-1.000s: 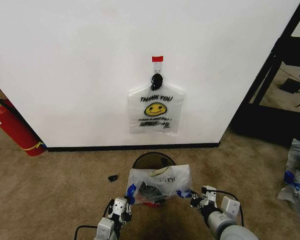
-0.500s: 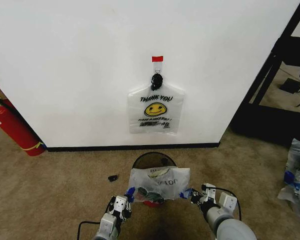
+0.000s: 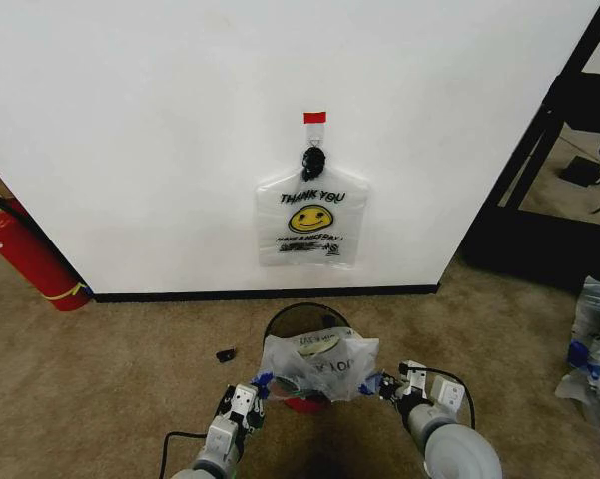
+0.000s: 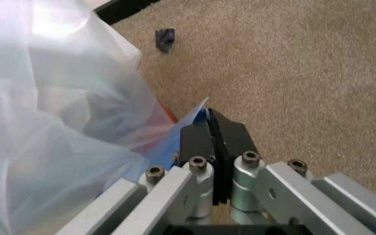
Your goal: Pick up the garbage bag from the wall and place it over the trash bin.
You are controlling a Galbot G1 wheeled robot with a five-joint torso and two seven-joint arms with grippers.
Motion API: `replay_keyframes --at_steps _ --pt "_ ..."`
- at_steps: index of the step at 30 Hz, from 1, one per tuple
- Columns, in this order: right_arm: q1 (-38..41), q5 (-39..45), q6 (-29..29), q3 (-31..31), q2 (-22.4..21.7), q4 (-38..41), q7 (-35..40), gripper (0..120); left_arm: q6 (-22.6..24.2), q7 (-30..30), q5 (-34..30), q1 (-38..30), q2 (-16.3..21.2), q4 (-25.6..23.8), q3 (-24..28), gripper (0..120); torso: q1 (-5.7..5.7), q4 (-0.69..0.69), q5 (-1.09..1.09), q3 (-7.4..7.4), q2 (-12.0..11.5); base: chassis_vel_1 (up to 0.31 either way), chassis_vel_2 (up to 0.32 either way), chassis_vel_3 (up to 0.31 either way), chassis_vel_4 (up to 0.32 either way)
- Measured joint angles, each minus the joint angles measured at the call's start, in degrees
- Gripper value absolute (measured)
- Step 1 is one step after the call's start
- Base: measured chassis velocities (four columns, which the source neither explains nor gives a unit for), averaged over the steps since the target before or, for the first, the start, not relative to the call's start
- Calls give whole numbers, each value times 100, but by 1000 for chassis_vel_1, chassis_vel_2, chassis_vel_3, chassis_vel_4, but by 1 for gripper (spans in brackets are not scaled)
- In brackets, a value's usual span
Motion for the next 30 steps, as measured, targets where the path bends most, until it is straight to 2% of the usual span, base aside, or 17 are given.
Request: replay_keyframes --at_steps 7,20,30 --pt "71 6 6 -14 -8 -68 -26 0 -9 -21 13 25 7 10 26 0 0 0 1 0 0 0 0 0 0" --pt "-321 -56 -52 -4 -84 314 -65 0 -28 -37 203 504 161 -408 -30 0 0 0 1 -1 0 0 0 0 0" --pt "-227 -167 -57 -17 -58 141 -47 0 -55 -39 260 352 33 -154 13 0 0 0 0 -1 0 0 0 0 0"
